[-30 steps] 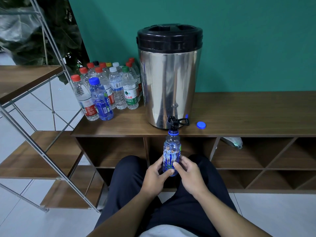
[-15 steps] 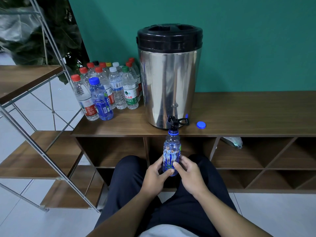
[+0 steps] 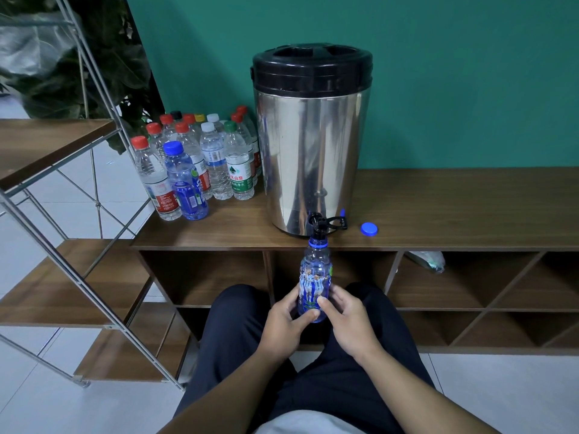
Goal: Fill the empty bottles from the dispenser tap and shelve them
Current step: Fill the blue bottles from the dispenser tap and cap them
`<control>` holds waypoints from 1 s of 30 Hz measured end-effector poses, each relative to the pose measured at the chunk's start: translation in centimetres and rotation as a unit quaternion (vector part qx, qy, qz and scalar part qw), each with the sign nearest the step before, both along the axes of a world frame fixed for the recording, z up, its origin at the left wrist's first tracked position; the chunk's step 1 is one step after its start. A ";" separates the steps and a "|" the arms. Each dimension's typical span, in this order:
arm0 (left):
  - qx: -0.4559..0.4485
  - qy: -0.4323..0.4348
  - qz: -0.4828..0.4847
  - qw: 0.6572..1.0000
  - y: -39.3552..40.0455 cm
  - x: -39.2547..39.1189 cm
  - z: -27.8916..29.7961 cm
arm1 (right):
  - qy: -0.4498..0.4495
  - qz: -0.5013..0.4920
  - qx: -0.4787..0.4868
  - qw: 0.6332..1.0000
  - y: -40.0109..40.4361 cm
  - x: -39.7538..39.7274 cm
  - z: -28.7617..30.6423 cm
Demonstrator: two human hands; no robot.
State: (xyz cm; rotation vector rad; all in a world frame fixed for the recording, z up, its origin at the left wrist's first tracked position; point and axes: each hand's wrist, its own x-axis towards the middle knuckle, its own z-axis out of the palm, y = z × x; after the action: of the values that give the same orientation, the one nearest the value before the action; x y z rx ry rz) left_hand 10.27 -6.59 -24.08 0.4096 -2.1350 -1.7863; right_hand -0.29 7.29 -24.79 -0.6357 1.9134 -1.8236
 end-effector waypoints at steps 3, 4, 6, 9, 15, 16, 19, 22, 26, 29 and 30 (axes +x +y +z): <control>0.001 -0.002 0.000 1.000 0.0 0.0 0.0 | 0.000 -0.003 0.001 1.000 0.0 0.0 -0.1; 0.003 -0.003 0.000 1.000 0.0 0.0 0.0 | 0.001 -0.004 0.001 1.000 -0.1 -0.1 -0.1; 0.008 -0.005 0.000 1.000 0.1 0.0 0.0 | 0.003 -0.004 0.002 1.000 -0.1 -0.1 -0.2; 0.008 -0.005 -0.002 1.000 0.1 0.0 0.0 | 0.002 -0.003 0.002 1.000 -0.1 -0.1 -0.2; 0.007 -0.005 -0.004 1.000 0.1 0.1 0.1 | -0.003 -0.001 0.002 1.000 0.0 0.0 -0.1; 0.007 -0.006 -0.003 1.000 0.1 0.1 0.1 | -0.003 -0.002 0.002 1.000 0.0 0.0 -0.1; 0.005 -0.008 -0.001 1.000 0.1 0.1 0.1 | -0.005 -0.003 0.003 1.000 0.0 0.0 -0.2; 0.007 -0.010 -0.001 1.000 0.1 0.1 0.0 | -0.005 -0.005 0.004 1.000 0.0 0.0 -0.1; 0.007 -0.012 -0.001 1.000 0.1 0.1 0.1 | -0.009 -0.005 0.003 1.000 -0.1 0.0 -0.2; 0.010 -0.012 0.000 1.000 0.1 0.1 0.1 | -0.010 -0.003 0.002 1.000 -0.1 0.0 -0.2; 0.010 -0.011 -0.001 1.000 0.1 0.1 0.1 | -0.010 -0.002 0.001 1.000 -0.1 0.0 -0.1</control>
State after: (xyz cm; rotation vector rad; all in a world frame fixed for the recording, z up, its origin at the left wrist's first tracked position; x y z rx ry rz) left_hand 10.39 -6.49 -23.94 0.4357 -2.1346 -1.8142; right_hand -0.30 7.23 -24.93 -0.6106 1.9051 -1.8242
